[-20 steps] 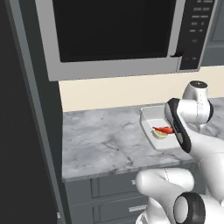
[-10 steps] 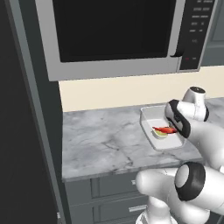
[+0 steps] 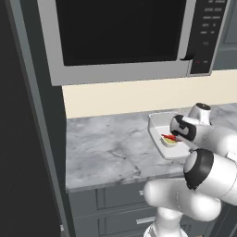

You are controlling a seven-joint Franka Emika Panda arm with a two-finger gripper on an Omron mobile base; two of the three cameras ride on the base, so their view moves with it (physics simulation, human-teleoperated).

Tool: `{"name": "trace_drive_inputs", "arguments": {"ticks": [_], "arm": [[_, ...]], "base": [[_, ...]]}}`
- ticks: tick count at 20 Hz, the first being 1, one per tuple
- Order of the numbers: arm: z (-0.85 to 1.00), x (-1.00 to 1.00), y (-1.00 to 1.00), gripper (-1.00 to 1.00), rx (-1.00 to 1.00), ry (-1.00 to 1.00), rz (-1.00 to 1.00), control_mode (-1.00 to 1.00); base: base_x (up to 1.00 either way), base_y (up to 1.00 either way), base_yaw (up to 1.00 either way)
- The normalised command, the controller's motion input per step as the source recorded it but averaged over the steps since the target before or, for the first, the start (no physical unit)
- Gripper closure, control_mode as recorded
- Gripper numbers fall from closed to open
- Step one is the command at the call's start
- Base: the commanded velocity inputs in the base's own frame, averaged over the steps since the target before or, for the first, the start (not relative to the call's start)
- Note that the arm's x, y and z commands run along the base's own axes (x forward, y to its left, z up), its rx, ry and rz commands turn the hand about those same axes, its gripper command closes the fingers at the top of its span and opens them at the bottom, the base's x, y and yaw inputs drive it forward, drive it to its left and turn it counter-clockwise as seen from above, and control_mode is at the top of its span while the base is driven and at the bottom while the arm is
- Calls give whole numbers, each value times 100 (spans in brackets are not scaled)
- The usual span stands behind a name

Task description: Place the tupperware on the top shelf of the fridge. Make space for the tupperware among the existing items by rearranging them on the shelves if needed. Close the fridge door when finished.

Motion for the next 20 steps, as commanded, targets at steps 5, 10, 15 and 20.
{"name": "trace_drive_inputs", "arguments": {"ticks": [5, 10, 15, 20], "arm": [[-42, 36, 0, -100, 3, 0, 0, -100], [-26, 15, 0, 100, 0, 0, 0, -100], [0, 0, 0, 100, 0, 0, 0, -100], [12, -43, 1, 100, 0, -6, -4, -100]], "base": [[0, 0, 0], [0, 0, 0], [0, 0, 0], [0, 0, 0]]}}
